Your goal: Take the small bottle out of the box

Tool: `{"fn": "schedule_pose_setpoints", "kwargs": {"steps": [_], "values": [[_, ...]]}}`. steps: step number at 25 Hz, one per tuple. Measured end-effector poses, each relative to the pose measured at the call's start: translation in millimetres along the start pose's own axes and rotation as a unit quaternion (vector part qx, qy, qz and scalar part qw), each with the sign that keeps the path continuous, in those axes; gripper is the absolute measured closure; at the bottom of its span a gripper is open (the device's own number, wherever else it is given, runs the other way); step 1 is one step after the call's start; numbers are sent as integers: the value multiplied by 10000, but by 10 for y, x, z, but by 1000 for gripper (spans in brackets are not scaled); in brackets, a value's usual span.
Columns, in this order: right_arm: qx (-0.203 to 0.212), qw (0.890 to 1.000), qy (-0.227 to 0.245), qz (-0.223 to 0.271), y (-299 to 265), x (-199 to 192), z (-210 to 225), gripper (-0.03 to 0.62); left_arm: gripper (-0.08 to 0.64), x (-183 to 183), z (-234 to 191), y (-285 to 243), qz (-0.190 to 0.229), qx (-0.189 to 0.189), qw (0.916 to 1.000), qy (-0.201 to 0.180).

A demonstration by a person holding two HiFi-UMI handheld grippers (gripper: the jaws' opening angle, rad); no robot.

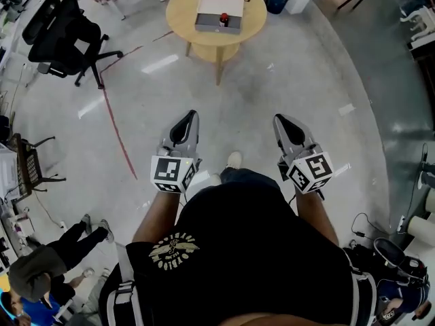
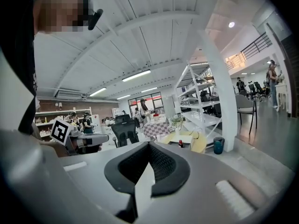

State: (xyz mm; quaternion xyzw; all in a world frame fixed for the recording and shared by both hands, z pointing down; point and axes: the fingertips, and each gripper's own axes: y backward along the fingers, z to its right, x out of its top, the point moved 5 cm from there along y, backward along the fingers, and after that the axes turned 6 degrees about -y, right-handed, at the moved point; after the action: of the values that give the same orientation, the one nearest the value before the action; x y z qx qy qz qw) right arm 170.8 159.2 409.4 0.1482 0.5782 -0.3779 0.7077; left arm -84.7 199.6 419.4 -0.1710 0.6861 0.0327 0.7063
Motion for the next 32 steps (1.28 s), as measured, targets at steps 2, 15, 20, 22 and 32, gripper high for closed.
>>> {"fn": "schedule_pose_setpoints", "kwargs": {"steps": [2,15,20,22,32], "values": [[36,10000,48,-37,-107,25,82,584,560,-4,-18,-142,-54,39,10000,12],[442,9986,227,159,-524,421,502,584,560,185,-122,-579,-133,510,9986,-99],[540,9980,247,206,-574,489,649,584,560,273,-99,-695,-49,612,9980,-158],[534,9981,212,243,-568,515,747,584,560,295,-55,-769,-45,605,9981,-147],[391,9987,-115,314,-393,481,1037,584,560,453,198,-994,-162,339,9990,-249]]}}
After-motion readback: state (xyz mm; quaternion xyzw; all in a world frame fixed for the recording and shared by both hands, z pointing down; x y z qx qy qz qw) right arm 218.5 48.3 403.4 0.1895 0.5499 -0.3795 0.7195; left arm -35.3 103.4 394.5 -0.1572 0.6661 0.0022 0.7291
